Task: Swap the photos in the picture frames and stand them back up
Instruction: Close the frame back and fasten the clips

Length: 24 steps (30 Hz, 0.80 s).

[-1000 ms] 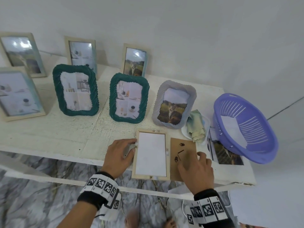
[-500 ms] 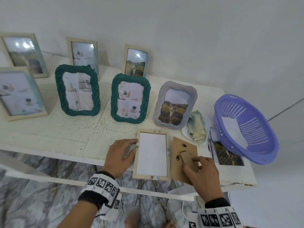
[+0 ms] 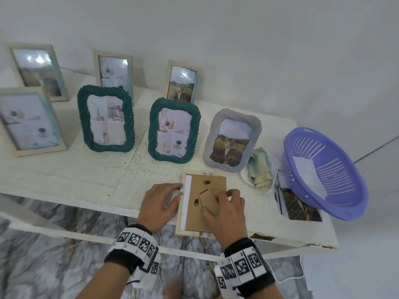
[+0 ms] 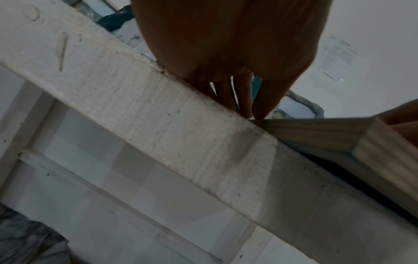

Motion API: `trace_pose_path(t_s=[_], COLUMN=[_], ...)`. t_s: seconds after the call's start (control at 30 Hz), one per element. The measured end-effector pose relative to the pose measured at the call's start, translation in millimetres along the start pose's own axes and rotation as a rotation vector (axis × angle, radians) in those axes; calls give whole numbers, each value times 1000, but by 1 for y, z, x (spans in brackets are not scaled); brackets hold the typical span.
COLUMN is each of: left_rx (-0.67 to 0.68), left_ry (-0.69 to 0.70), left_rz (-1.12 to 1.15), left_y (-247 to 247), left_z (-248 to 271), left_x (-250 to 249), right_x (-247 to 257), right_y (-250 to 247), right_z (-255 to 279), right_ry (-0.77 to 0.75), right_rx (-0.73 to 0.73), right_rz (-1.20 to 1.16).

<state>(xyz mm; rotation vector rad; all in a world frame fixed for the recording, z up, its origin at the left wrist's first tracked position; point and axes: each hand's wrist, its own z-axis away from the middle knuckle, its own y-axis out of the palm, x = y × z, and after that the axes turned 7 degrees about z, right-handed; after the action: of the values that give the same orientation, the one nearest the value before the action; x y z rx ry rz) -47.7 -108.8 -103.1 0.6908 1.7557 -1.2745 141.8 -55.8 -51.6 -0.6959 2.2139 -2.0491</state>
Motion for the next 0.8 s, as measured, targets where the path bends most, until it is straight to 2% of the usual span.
trace_pose_path(t_s=[0.2, 0.57, 0.67, 0.8], left_rx=[4, 2, -1, 6], left_ry=[-12, 7, -1, -11], left_rz=[-2, -26, -30, -20], left_y=[0, 1, 2, 2], left_z=[-1, 0, -1, -1], left_x=[1, 5, 4, 6], right_x=[-1, -2, 1, 9], right_y=[2, -2, -3, 6], right_z=[1, -3, -4, -4], right_ry=[0, 110, 77, 40], right_rx=[37, 104, 147, 98], right_rz=[-9, -23, 9, 2])
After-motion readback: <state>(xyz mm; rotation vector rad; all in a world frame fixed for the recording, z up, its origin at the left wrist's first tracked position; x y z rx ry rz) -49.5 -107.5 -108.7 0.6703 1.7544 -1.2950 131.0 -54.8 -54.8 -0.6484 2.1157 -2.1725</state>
